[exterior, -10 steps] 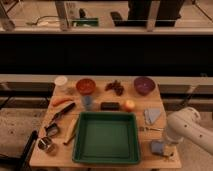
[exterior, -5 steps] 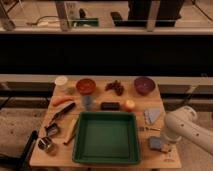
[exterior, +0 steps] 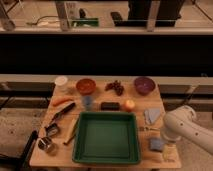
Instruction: Wipe table surface with sponge
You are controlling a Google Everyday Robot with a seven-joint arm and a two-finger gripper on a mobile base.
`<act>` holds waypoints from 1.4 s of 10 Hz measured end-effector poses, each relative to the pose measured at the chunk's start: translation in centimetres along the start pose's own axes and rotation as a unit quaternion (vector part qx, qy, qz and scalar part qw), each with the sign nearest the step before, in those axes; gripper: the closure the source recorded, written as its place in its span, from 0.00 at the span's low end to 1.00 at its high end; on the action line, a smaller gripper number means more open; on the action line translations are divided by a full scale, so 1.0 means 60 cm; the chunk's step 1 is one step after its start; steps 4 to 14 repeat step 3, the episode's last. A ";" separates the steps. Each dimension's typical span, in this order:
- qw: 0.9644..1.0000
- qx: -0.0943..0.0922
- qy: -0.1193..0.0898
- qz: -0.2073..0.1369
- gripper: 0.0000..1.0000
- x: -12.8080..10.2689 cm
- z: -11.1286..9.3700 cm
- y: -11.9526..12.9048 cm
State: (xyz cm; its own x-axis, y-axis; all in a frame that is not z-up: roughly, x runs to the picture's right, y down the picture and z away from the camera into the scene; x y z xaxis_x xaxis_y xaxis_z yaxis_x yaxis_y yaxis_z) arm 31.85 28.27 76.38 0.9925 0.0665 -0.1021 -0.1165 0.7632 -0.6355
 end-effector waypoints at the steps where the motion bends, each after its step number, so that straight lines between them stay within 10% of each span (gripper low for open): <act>1: 1.000 0.001 -0.002 -0.001 0.20 -0.001 -0.006 0.003; 14: 1.000 0.011 -0.011 -0.005 0.20 -0.009 -0.041 0.011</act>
